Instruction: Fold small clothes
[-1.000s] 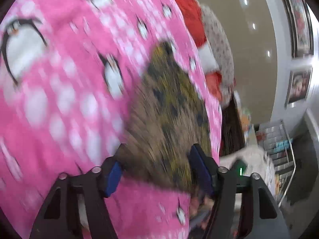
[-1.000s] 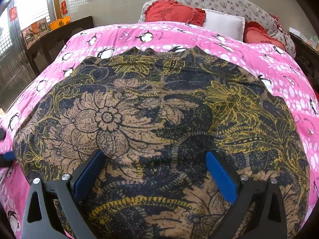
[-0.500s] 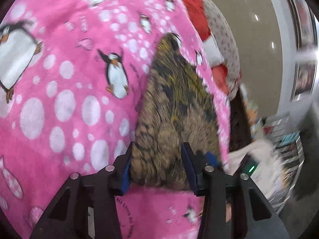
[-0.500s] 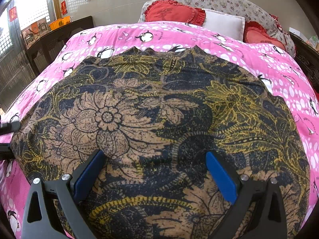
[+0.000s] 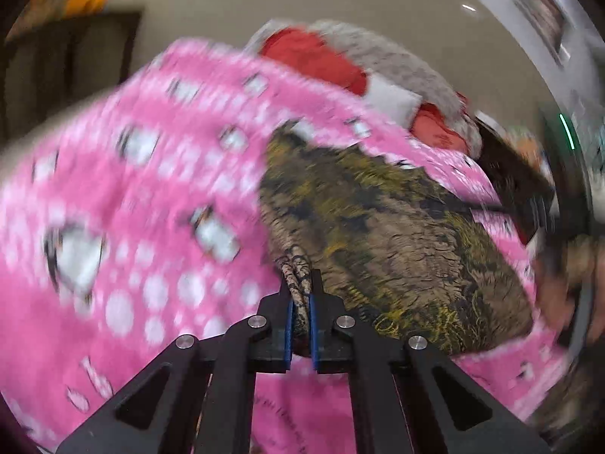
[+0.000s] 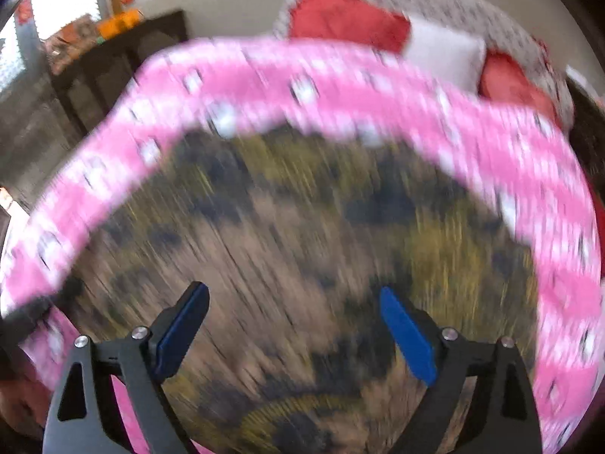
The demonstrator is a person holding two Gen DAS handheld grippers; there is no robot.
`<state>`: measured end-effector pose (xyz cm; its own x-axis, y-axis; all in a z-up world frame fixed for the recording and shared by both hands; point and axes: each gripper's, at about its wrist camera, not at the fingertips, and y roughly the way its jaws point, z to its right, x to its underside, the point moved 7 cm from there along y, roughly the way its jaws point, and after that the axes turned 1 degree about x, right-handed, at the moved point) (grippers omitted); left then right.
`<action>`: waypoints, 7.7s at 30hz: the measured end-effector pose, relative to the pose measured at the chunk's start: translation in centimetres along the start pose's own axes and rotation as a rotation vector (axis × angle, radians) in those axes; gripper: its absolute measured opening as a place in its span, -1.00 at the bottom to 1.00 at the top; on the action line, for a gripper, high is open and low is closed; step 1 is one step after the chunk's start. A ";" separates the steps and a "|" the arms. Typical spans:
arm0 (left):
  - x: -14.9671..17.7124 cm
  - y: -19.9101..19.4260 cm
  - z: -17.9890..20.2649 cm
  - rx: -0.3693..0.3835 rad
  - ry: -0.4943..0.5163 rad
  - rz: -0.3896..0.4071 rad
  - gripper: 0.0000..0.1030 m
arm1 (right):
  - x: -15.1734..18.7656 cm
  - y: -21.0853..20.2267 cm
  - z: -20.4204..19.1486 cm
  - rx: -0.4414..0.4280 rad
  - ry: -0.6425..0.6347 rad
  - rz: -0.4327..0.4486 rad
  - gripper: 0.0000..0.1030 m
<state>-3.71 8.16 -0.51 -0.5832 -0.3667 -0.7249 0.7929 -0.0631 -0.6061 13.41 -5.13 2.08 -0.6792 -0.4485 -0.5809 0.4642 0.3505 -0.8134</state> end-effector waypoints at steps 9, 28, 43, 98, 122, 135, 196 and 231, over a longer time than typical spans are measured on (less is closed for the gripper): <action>-2.3 -1.7 5.6 0.137 0.233 0.142 -1.00 | -11.7 7.2 -8.9 -0.312 0.050 -0.222 0.85; -2.9 -2.3 7.0 0.238 0.201 0.122 -1.00 | -12.5 14.0 -12.4 -0.018 -0.190 -0.476 -0.74; -2.5 -1.2 18.7 0.387 0.391 0.022 -1.00 | -11.3 6.4 5.0 -0.170 0.079 -0.369 -0.78; -1.5 14.4 19.2 0.232 0.117 -0.398 -0.84 | 6.6 -0.2 17.0 0.015 -0.066 -0.178 -0.17; -9.9 27.5 19.4 0.117 0.026 -0.190 -0.74 | 1.7 4.7 23.5 0.096 0.558 0.083 0.51; -12.1 19.6 15.7 0.128 -0.002 -0.271 -0.12 | 1.2 4.6 24.2 -0.099 0.631 0.128 0.79; -9.5 18.6 -1.7 0.185 -0.059 -0.187 -0.99 | -0.5 8.6 7.8 -0.649 0.382 0.137 -0.46; -2.6 7.9 3.8 0.100 0.129 -0.161 -0.37 | 5.0 -2.2 -1.7 -0.096 -0.066 0.054 -0.49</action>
<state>4.70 5.07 -2.19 -0.7163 -0.2231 -0.6612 0.6976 -0.2051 -0.6865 8.01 -6.77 1.01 -0.6142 -0.4793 -0.6269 0.4405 0.4508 -0.7763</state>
